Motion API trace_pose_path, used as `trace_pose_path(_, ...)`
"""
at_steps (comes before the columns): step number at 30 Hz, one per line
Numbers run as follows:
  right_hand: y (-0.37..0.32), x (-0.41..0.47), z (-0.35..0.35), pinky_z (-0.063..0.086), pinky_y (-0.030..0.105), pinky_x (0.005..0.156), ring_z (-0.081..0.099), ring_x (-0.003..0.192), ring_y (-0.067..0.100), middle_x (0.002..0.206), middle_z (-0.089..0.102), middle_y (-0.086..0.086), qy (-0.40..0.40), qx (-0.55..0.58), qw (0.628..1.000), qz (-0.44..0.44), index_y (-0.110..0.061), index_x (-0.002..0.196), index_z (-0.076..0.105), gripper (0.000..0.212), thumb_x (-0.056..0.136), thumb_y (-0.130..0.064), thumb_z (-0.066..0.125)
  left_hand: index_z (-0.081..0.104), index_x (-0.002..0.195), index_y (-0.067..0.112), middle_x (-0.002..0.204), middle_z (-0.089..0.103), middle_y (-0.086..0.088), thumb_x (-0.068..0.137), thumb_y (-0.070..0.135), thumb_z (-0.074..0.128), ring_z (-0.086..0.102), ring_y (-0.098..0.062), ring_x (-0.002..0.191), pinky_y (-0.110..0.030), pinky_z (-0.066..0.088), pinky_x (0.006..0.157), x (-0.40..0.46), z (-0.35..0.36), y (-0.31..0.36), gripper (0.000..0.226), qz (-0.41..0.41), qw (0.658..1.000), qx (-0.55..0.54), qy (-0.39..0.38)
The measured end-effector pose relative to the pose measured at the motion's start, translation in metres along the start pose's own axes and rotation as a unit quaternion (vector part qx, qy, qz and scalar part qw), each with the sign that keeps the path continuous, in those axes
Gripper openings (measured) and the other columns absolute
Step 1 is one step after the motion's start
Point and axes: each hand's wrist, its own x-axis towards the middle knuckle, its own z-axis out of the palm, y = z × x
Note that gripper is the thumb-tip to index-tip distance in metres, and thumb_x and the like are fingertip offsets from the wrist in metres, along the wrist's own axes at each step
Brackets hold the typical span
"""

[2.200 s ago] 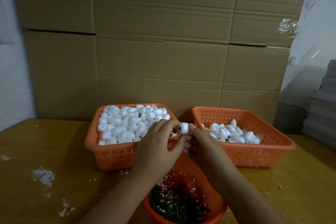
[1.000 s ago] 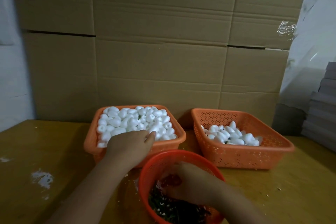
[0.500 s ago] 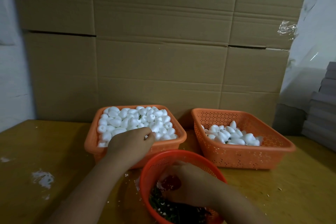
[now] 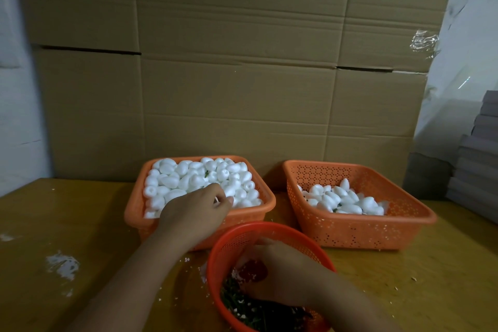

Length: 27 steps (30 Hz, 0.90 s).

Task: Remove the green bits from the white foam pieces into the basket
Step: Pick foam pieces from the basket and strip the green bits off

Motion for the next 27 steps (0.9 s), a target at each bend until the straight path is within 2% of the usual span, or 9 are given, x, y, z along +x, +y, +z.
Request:
trace_pose_path(4,0.001,0.0,0.0,0.039,0.032,0.107,0.049,0.124,0.011,0.134,0.051,-0.008,-0.004,0.0,1.0,0.001,-0.029,0.118,0.065,0.036,0.083,-0.033,0.07,0.057,0.094,0.036,0.081,0.063,0.017,0.097,0.05,0.042,0.06,-0.003,0.076,-0.029,0.047,0.071,0.003,-0.001,-0.001,0.021,-0.015,0.994,-0.104,0.021)
trace_pose_path(7,0.0,0.001,0.0,0.04,0.032,0.106,0.049,0.123,0.011,0.134,0.051,-0.009,-0.002,-0.005,1.0,0.001,-0.029,0.118,0.065,0.035,0.083,-0.033,0.069,0.061,0.083,0.032,0.071,0.065,0.01,0.1,0.044,0.043,0.063,-0.009,0.069,-0.036,0.05,0.071,0.004,-0.004,0.002,0.028,-0.016,0.971,-0.227,0.07)
trace_pose_path(11,-0.001,0.0,0.002,0.044,0.031,0.102,0.052,0.119,0.011,0.13,0.053,-0.008,0.0,-0.023,1.0,0.008,-0.03,0.116,0.065,0.032,0.084,-0.034,0.068,0.052,0.057,0.018,0.045,0.047,0.01,0.101,0.042,0.041,0.044,-0.002,0.045,-0.032,0.041,0.065,0.0,-0.007,0.022,0.051,-0.013,0.922,-0.376,0.091)
trace_pose_path(14,-0.003,0.0,0.001,0.046,0.031,0.097,0.056,0.111,0.01,0.123,0.059,-0.008,-0.004,-0.028,1.0,0.013,-0.028,0.11,0.067,0.025,0.085,-0.031,0.065,0.05,0.058,0.019,0.042,0.045,0.012,0.098,0.05,0.04,0.042,0.0,0.04,-0.022,0.038,0.053,-0.008,-0.009,0.04,0.052,-0.025,0.895,-0.439,0.076)
trace_pose_path(16,-0.005,0.0,0.0,0.048,0.033,0.094,0.059,0.106,0.012,0.115,0.064,-0.007,-0.01,-0.026,1.0,0.011,-0.025,0.104,0.069,0.019,0.086,-0.028,0.063,0.054,0.063,0.019,0.044,0.046,0.013,0.097,0.05,0.043,0.042,0.001,0.04,-0.021,0.036,0.051,-0.015,-0.006,0.049,0.048,-0.018,0.886,-0.462,0.036)
trace_pose_path(21,-0.009,0.0,0.005,0.049,0.038,0.089,0.062,0.099,0.018,0.108,0.069,0.002,-0.001,-0.027,1.0,-0.007,-0.017,0.103,0.071,0.022,0.088,-0.027,0.058,0.058,0.073,0.018,0.06,0.045,0.009,0.096,0.033,0.052,0.041,-0.001,0.048,-0.025,0.034,0.06,-0.025,0.013,0.06,0.027,0.038,0.891,-0.45,-0.043)
trace_pose_path(24,-0.012,0.0,0.007,0.05,0.04,0.084,0.062,0.092,0.021,0.099,0.068,0.007,-0.001,-0.016,1.0,-0.015,-0.012,0.097,0.07,0.02,0.088,-0.025,0.058,0.06,0.083,0.019,0.057,0.05,0.012,0.096,0.031,0.054,0.045,0.001,0.049,-0.018,0.038,0.057,-0.025,0.021,0.058,0.019,0.067,0.894,-0.44,-0.051)
trace_pose_path(27,-0.012,0.001,0.008,0.051,0.038,0.084,0.062,0.093,0.021,0.102,0.067,0.007,-0.002,-0.007,1.0,-0.015,-0.014,0.102,0.069,0.021,0.088,-0.025,0.059,0.063,0.093,0.025,0.057,0.059,0.015,0.097,0.028,0.056,0.054,0.002,0.052,-0.008,0.038,0.051,-0.024,0.025,0.054,0.008,0.081,0.894,-0.436,-0.055)
